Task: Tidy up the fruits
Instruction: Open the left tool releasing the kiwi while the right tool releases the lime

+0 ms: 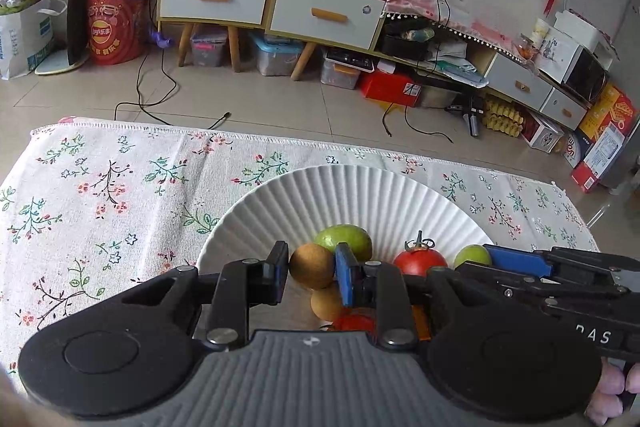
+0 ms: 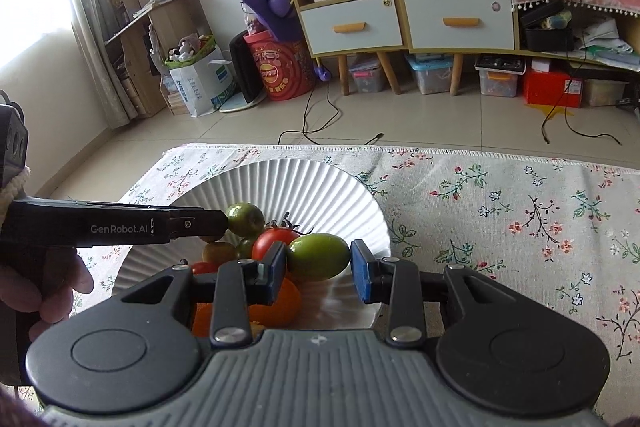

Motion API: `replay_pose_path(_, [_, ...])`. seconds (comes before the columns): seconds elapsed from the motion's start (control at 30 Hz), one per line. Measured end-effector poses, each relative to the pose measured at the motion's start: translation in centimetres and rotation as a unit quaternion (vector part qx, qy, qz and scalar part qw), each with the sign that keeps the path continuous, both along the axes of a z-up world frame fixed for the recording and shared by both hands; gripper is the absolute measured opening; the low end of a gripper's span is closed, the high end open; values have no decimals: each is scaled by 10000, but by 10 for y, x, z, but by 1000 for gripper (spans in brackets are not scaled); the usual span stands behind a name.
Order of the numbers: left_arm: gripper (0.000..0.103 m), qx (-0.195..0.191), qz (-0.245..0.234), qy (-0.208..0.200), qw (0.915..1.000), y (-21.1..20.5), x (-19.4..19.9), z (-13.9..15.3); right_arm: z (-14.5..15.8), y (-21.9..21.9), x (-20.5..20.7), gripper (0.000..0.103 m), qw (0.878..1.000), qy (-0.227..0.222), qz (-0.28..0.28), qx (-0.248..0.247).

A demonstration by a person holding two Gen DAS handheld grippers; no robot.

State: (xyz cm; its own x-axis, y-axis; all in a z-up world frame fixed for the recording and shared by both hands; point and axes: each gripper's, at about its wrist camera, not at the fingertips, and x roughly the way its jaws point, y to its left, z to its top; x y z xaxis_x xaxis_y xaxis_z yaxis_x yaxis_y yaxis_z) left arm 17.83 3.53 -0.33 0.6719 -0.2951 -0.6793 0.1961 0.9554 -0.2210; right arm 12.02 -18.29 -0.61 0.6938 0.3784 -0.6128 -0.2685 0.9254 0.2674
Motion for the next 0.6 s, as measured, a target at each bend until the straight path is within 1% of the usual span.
replay_pose_path(0.13, [16, -54, 19, 6, 10000, 0, 0, 0, 0, 0, 0, 32, 10000, 9, 24, 38])
replay_pose_path(0.33, [18, 114, 61, -84, 9999, -2, -1, 1, 3, 0, 0, 37, 10000, 26, -3, 63])
replay_pose_path(0.4, [21, 106, 84, -99, 9999, -1, -1, 2, 4, -1, 0, 41, 10000, 37, 4, 81])
replay_pose_path(0.47, [29, 77, 119, -89, 9999, 0, -2, 4, 7, -1, 0, 44, 10000, 16, -15, 76])
replay_pose_path(0.5, [31, 94, 128, -101, 9998, -1, -3, 4, 9, -2, -1, 45, 10000, 10, -24, 74])
replay_pose_path(0.57, [38, 143, 120, -131, 9997, -2, -6, 6, 12, -2, -2, 52, 10000, 2, -48, 71])
replay_pose_path(0.6, [39, 187, 117, -145, 9997, -2, -7, 7, 14, -3, -3, 54, 10000, -3, -60, 62])
